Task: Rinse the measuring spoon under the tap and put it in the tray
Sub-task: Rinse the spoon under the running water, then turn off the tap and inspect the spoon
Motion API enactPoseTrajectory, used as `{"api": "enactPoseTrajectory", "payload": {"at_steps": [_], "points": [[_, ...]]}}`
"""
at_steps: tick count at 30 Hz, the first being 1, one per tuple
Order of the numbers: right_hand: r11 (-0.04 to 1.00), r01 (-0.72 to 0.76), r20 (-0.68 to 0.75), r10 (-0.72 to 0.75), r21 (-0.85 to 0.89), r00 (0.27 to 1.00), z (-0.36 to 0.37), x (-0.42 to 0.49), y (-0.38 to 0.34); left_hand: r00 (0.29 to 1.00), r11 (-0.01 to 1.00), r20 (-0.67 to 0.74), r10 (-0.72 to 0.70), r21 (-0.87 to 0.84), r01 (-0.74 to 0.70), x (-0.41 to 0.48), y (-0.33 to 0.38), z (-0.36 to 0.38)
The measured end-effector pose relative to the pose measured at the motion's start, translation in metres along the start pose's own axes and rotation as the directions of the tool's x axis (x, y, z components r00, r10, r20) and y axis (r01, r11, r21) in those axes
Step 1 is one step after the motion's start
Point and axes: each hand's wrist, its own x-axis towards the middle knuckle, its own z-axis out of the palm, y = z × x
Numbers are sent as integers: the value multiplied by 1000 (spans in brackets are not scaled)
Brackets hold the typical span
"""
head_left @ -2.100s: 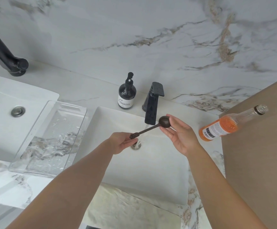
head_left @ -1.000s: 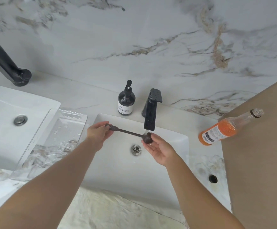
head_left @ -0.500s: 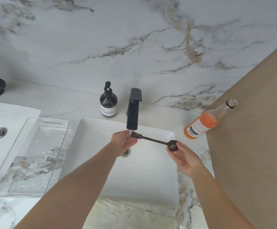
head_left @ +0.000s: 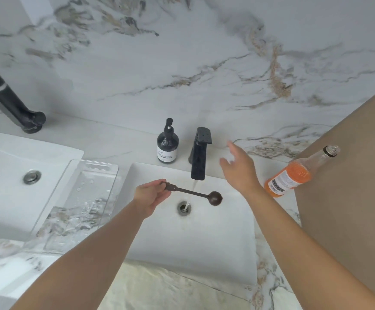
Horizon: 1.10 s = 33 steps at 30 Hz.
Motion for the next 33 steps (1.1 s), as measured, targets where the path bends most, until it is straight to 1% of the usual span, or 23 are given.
{"api": "enactPoseTrajectory", "payload": {"at_steps": [1, 2, 4, 6, 8, 10, 12, 14, 15, 16, 17, 18, 19, 20, 21, 22, 23, 24, 25, 28, 30, 31, 33], "points": [[994, 97, 31, -96, -48, 995, 2, 5, -19, 999, 999, -4, 34, 19, -34, -6, 2, -3], [981, 161, 70, -155, -104, 986, 4, 9, -34, 997, 996, 3, 77, 53, -77, -13, 4, -4], [947, 228, 153, -196, -225, 968, 9, 11, -52, 983, 973, 56, 175, 146, -181, -30, 5, -6], [898, 283, 215, -220, -337, 952, 12, 8, -58, 955, 922, 139, 263, 255, -291, -49, 5, -8], [858, 326, 238, -247, -397, 939, 11, 5, -55, 916, 829, 207, 343, 392, -399, -66, 5, -9], [836, 348, 248, -263, -424, 932, 11, 2, -50, 870, 706, 265, 417, 508, -493, -82, 3, -11], [820, 362, 276, -259, -443, 926, 13, -1, -44, 819, 606, 339, 463, 554, -571, -94, -1, -11], [811, 372, 326, -239, -450, 915, 18, -8, -37, 738, 499, 442, 509, 547, -672, -105, -2, -10], [829, 361, 315, -238, -427, 919, 21, -14, -32, 667, 406, 511, 543, 535, -741, -109, -2, -10], [869, 328, 246, -249, -371, 937, 25, -22, -27, 571, 282, 589, 572, 513, -811, -113, -2, -10], [923, 268, 124, -243, -275, 962, 32, -32, -21, 459, 138, 671, 583, 474, -869, -116, -2, -10], [973, 175, -10, -179, -152, 984, 41, -42, -13, 345, -14, 746, 570, 429, -903, -119, -1, -11], [1000, 29, -80, -29, -4, 996, 51, -53, -5, 249, -158, 805, 538, 386, -909, -122, -1, -11], [972, -158, -30, 166, 173, 986, 60, -62, 1, 177, -277, 848, 500, 350, -895, -124, -2, -11], [864, -371, 140, 344, 340, 929, 70, -70, 5, 129, -363, 877, 464, 320, -875, -126, -4, -10], [688, -553, 358, 424, 469, 832, 78, -77, 8, 92, -420, 894, 438, 293, -859, -128, -6, -10], [515, -662, 521, 410, 544, 748, 83, -83, 10, 63, -455, 907, 416, 267, -849, -130, -9, -11], [394, -706, 604, 366, 588, 707, 86, -86, 11, 42, -481, 918, 394, 245, -842, -131, -13, -13], [313, -720, 635, 340, 619, 694, 87, -87, 11, 31, -498, 925, 378, 232, -835, -134, -18, -15], [183, -706, 641, 310, 685, 702, 90, -91, 8, 49, -507, 934, 354, 236, -829, -137, -37, -29], [132, -710, 647, 324, 691, 690, 91, -93, 9, 89, -464, 930, 356, 259, -847, -137, -50, -42], [126, -719, 655, 330, 683, 680, 92, -94, 11, 120, -433, 924, 364, 282, -856, -137, -56, -47], [168, -732, 659, 338, 660, 672, 97, -98, 15, 171, -375, 910, 377, 319, -871, -139, -69, -57]]}}
